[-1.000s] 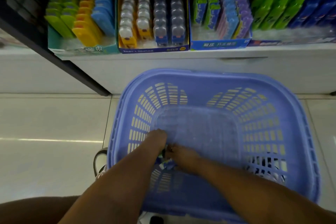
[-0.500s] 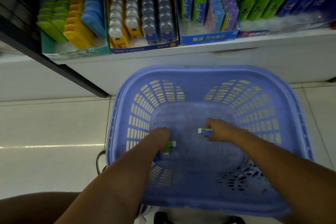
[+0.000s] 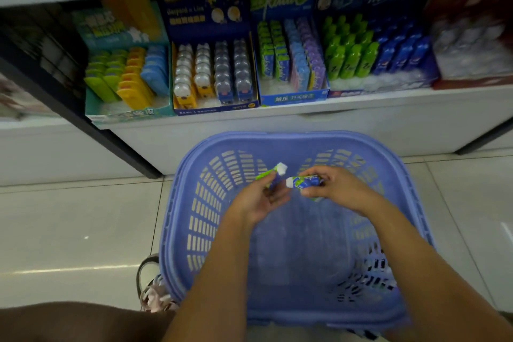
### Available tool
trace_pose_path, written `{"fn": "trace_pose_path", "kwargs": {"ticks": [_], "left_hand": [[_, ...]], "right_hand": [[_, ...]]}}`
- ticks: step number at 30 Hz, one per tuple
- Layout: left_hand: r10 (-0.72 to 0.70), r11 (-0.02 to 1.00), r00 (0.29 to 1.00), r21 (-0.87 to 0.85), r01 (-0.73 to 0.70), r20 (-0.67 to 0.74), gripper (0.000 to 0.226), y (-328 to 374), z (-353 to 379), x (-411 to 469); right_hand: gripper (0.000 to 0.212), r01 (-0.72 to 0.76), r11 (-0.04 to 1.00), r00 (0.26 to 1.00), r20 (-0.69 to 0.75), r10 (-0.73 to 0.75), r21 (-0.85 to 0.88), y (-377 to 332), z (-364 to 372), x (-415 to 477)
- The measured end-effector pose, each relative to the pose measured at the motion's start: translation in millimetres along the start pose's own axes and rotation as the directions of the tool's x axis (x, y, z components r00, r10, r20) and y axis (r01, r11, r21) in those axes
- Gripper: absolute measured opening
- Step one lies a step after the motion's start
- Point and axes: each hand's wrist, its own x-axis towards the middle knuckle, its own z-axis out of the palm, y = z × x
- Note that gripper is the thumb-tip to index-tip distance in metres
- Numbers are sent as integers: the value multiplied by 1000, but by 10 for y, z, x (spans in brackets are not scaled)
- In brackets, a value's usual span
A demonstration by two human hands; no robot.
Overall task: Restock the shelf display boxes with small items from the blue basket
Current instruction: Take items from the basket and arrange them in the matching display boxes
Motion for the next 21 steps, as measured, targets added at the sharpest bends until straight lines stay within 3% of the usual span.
{"fn": "trace_pose_path", "kwargs": {"ticks": [2,6,8,12,16,21], "left_hand": [[47,995,998,-95,-44,29,10,74,95,-133],[96,988,982,107,-114,163,13,186,201,-387],[184,976,970,88,-200,162,13,271,229,-485],[354,935,925,-18,-355,140,14,442,285,-625],[452,886,878,-190,-422,159,15,567,338,-726],[545,821,831,-267,-505,106,18,687,347,-793]], "right_hand": [[26,41,999,999,-6,-41,-30,-80,-9,-46],[34,172,925,979,-49,-200,-339,-249,33,-97],[36,234,873,956,-63,-287,-428,-374,75,-100],[37,311,857,903,-154,-401,-410,-660,159,-90],[28,408,852,859,-178,-480,-327,-937,246,-125],[19,391,914,878,-256,-405,-105,-1168,352,-104]]}}
